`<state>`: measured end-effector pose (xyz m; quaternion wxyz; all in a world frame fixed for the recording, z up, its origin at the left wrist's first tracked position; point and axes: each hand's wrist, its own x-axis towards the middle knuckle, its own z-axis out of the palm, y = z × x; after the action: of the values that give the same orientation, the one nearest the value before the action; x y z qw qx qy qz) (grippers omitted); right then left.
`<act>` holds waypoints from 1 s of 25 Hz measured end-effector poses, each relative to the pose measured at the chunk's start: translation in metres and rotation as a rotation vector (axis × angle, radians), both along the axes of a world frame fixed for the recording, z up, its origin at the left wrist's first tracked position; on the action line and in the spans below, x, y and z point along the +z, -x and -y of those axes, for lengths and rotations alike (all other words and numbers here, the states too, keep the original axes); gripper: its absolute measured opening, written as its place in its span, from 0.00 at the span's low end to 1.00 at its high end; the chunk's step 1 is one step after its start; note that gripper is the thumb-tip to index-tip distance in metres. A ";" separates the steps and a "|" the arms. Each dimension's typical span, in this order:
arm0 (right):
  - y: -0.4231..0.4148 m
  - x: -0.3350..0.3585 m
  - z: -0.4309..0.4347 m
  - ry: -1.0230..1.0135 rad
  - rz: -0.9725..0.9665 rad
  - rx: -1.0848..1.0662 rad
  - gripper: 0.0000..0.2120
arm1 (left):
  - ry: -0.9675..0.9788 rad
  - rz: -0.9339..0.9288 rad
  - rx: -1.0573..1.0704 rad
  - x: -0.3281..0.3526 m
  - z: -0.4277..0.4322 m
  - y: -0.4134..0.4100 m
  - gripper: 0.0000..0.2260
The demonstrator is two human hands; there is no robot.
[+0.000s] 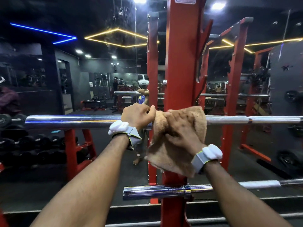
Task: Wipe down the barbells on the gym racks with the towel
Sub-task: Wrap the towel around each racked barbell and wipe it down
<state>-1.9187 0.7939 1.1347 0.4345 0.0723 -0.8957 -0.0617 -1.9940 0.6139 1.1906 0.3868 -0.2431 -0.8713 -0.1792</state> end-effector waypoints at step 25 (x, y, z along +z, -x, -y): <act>-0.002 0.009 -0.015 0.036 -0.087 0.133 0.32 | -0.086 -0.057 0.015 -0.002 -0.001 0.002 0.24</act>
<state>-1.9166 0.8093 1.1437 0.4771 0.1212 -0.8702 -0.0195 -1.9958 0.6152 1.1887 0.4230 -0.2247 -0.8532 -0.2063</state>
